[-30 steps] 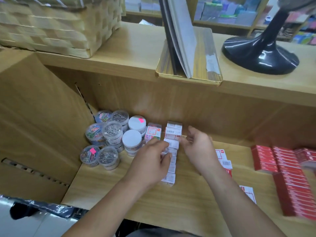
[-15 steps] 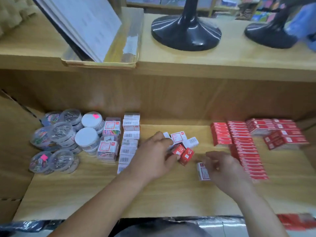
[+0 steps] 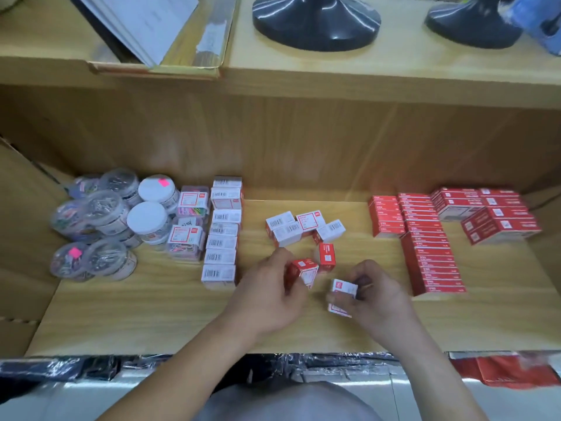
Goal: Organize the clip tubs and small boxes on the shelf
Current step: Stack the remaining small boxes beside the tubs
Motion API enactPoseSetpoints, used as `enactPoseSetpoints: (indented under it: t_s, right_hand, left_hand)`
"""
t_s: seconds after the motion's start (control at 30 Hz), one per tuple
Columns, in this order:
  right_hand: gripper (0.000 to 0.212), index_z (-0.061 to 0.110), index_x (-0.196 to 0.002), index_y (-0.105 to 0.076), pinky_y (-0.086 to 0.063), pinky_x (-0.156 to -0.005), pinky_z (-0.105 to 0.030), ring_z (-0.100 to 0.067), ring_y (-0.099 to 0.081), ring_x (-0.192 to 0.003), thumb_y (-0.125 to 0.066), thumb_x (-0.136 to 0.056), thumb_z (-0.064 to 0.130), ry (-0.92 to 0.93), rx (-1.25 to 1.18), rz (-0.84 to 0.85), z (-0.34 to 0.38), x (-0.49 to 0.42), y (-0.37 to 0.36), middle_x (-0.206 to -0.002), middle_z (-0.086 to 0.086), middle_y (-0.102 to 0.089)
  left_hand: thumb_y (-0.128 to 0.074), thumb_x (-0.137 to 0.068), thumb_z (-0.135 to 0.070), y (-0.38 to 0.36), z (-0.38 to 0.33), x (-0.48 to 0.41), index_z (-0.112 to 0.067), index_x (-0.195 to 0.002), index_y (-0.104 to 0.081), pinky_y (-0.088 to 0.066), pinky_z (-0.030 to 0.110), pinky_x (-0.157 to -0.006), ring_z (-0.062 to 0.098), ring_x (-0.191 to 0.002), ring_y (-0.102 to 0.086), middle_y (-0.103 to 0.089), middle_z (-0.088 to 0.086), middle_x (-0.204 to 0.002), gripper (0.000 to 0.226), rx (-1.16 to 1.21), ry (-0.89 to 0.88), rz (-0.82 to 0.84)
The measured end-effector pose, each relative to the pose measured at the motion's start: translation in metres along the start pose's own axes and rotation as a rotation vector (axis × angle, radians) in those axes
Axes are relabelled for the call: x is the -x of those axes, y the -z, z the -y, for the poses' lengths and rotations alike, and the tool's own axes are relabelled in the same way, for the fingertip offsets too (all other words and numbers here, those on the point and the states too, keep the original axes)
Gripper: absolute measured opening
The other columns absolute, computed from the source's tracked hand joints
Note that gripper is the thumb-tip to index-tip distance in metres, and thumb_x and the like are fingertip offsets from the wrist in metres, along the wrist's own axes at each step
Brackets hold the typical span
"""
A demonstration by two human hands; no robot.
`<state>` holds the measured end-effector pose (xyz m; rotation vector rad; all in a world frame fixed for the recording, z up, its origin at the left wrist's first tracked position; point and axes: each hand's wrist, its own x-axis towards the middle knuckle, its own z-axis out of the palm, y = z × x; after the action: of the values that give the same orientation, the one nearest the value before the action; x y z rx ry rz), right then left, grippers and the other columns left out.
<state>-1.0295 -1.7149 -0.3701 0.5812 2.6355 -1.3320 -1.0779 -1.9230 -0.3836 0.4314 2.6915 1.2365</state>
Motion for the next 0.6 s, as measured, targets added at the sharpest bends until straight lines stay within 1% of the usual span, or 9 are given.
enactPoseSetpoints:
  t_s: [0.07,0.13,0.2,0.23,0.3,0.37,0.47,0.53,0.6]
  right_hand:
    - [0.038,0.036,-0.090,-0.062,-0.057,-0.067,-0.039,-0.010,-0.065,-0.063,-0.091,-0.070,0.021,0.017,-0.078,0.005,0.000,0.003,-0.002,-0.075,0.019,-0.068]
    - [0.031,0.037,-0.094,-0.069,-0.060,-0.075,-0.047,-0.011,-0.069,-0.071,-0.086,-0.077,0.017,0.034,-0.140,0.017,-0.002,0.005,-0.005,-0.082,0.017,-0.072]
    - [0.025,0.036,-0.092,-0.074,-0.059,-0.079,-0.050,-0.019,-0.072,-0.077,-0.080,-0.083,0.014,0.047,-0.194,0.033,-0.003,0.006,-0.007,-0.085,0.009,-0.076]
    - [0.024,0.035,-0.092,-0.074,-0.059,-0.080,-0.050,-0.022,-0.073,-0.080,-0.077,-0.086,0.012,0.056,-0.230,0.041,-0.001,0.007,-0.007,-0.085,0.007,-0.076]
    - [0.017,0.025,-0.091,-0.075,-0.058,-0.080,-0.042,-0.021,-0.073,-0.083,-0.074,-0.088,0.008,0.055,-0.306,0.046,0.001,0.009,-0.008,-0.085,0.007,-0.077]
    - [0.014,0.018,-0.091,-0.074,-0.054,-0.077,-0.030,-0.013,-0.072,-0.082,-0.075,-0.087,0.005,0.054,-0.369,0.042,0.005,0.012,-0.010,-0.086,0.008,-0.078]
    - [0.013,0.017,-0.091,-0.074,-0.051,-0.074,-0.019,-0.010,-0.071,-0.080,-0.079,-0.084,0.008,0.061,-0.391,0.031,0.000,0.010,-0.014,-0.084,0.007,-0.078]
    - [0.015,0.019,-0.092,-0.074,-0.048,-0.067,-0.010,-0.008,-0.070,-0.077,-0.079,-0.083,0.008,0.083,-0.375,0.029,0.000,0.010,-0.015,-0.081,0.008,-0.077]
    - [0.018,0.020,-0.097,-0.072,-0.047,-0.066,-0.010,-0.011,-0.071,-0.081,-0.079,-0.084,0.009,0.118,-0.353,0.033,0.000,0.009,-0.015,-0.082,0.008,-0.078]
  left_hand:
    - [-0.055,-0.084,-0.042,-0.004,0.001,0.012,-0.031,-0.121,-0.057,-0.053,0.032,-0.069,0.010,-0.069,-0.061,-0.064,-0.013,-0.078,0.038,0.175,0.121,0.037]
    - [-0.056,-0.084,-0.045,-0.008,0.006,0.018,-0.030,-0.129,-0.057,-0.054,0.033,-0.077,0.012,-0.075,-0.065,-0.068,-0.010,-0.082,0.048,0.299,0.203,0.050]
    - [-0.059,-0.084,-0.046,-0.010,0.011,0.022,-0.033,-0.125,-0.060,-0.055,0.036,-0.084,0.016,-0.081,-0.068,-0.071,-0.005,-0.086,0.044,0.382,0.241,0.044]
    - [-0.060,-0.083,-0.046,-0.011,0.013,0.024,-0.038,-0.120,-0.060,-0.055,0.036,-0.083,0.014,-0.080,-0.068,-0.071,-0.005,-0.086,0.038,0.413,0.243,0.035]
    - [-0.062,-0.083,-0.044,-0.011,0.013,0.028,-0.043,-0.110,-0.060,-0.052,0.031,-0.077,0.008,-0.071,-0.062,-0.070,-0.006,-0.082,0.027,0.448,0.231,0.015]
    - [-0.064,-0.084,-0.040,-0.010,0.014,0.031,-0.047,-0.107,-0.062,-0.050,0.030,-0.075,0.006,-0.070,-0.060,-0.070,-0.003,-0.083,0.024,0.477,0.221,0.006]
    - [-0.066,-0.083,-0.035,-0.010,0.015,0.033,-0.061,-0.107,-0.058,-0.054,0.035,-0.080,0.007,-0.076,-0.064,-0.072,-0.005,-0.090,0.036,0.504,0.233,-0.001]
    - [-0.069,-0.076,-0.035,-0.012,0.016,0.035,-0.060,-0.112,-0.057,-0.057,0.041,-0.084,0.012,-0.082,-0.068,-0.072,-0.009,-0.098,0.045,0.514,0.238,-0.013]
    - [-0.069,-0.072,-0.037,-0.013,0.017,0.038,-0.051,-0.115,-0.060,-0.058,0.046,-0.085,0.021,-0.090,-0.071,-0.073,-0.010,-0.103,0.045,0.519,0.214,0.012]
